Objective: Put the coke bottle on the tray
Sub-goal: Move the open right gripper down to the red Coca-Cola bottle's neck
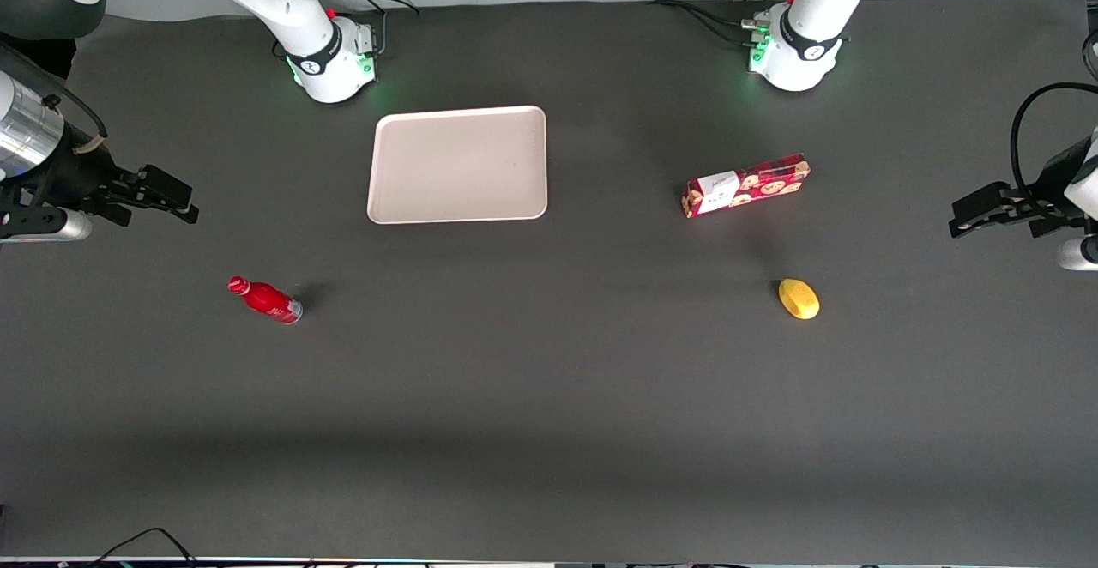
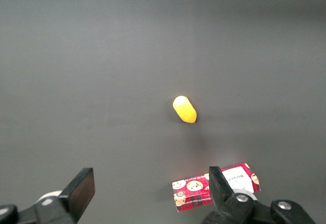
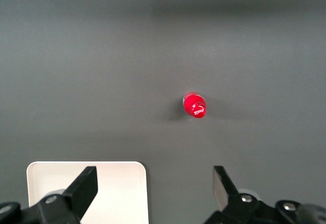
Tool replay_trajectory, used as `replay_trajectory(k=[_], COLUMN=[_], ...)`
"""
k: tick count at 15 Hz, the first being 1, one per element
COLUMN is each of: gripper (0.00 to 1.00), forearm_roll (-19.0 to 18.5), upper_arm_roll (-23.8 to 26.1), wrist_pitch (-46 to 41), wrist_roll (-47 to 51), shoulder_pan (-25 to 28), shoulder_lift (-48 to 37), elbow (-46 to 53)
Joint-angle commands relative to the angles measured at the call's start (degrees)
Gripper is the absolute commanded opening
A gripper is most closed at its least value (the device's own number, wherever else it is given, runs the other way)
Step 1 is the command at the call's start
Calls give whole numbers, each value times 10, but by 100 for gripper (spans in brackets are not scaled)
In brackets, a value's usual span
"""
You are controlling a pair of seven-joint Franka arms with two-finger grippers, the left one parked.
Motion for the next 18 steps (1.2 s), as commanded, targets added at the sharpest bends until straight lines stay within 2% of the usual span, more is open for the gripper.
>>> replay_trajectory(k=[1,5,7,13,15,18], gripper=[100,100,100,100,100,100], forearm_roll=[2,-2,-28,-29,-32,-33], upper_arm_roll=[-4,-3,-1,-4,-10,-20], wrist_pitch=[-6,-7,-15,-28,-24,-10], wrist_roll=[-11,-9,-7,-15,-20,-22], shoulder_pan=[3,3,6,3,-1,-3], shoulder_lift=[8,11,12,12,17,58], elbow=[17,20,20,14,-18,-29])
